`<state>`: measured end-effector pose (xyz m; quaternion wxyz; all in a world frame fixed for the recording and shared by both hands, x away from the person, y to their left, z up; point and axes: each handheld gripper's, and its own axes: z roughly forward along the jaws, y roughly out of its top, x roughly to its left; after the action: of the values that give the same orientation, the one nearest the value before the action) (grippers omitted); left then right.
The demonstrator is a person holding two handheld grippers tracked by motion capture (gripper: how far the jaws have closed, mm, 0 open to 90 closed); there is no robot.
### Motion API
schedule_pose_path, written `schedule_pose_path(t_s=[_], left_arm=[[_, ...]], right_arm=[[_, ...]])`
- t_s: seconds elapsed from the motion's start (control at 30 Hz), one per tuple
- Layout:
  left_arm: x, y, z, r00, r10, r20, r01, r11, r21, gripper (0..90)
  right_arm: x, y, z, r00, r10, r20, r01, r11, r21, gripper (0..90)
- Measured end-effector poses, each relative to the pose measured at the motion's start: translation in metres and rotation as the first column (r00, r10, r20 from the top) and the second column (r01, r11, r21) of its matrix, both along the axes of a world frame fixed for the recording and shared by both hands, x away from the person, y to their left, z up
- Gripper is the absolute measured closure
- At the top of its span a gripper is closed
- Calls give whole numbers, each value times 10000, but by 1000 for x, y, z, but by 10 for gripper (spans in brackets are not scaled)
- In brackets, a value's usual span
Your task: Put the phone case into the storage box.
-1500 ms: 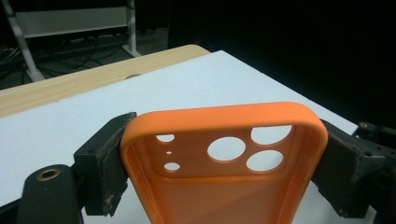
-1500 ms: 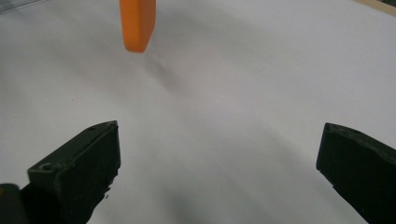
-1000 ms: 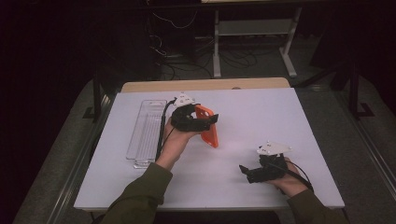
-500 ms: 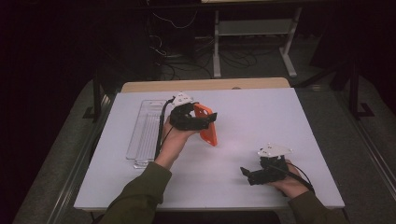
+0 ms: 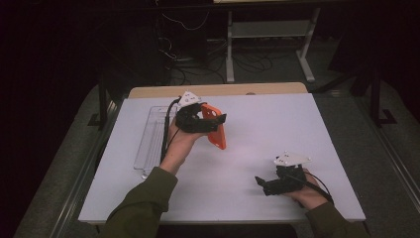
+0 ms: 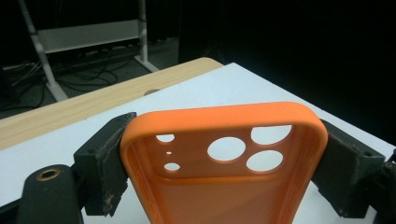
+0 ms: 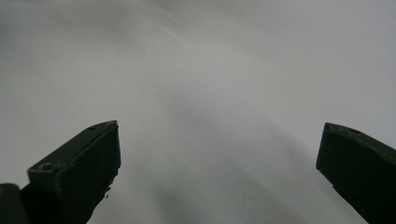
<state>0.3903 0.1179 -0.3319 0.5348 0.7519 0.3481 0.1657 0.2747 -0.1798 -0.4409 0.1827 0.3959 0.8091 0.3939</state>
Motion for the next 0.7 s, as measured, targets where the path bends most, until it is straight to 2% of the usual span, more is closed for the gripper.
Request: schedule_pose_path(t_s=[0.7], left_arm=[[16, 13, 30, 9985, 388, 378, -395, 9990, 186, 156]], right_arm=[[1, 0, 0, 10000, 65, 46, -64, 10000, -14, 0]])
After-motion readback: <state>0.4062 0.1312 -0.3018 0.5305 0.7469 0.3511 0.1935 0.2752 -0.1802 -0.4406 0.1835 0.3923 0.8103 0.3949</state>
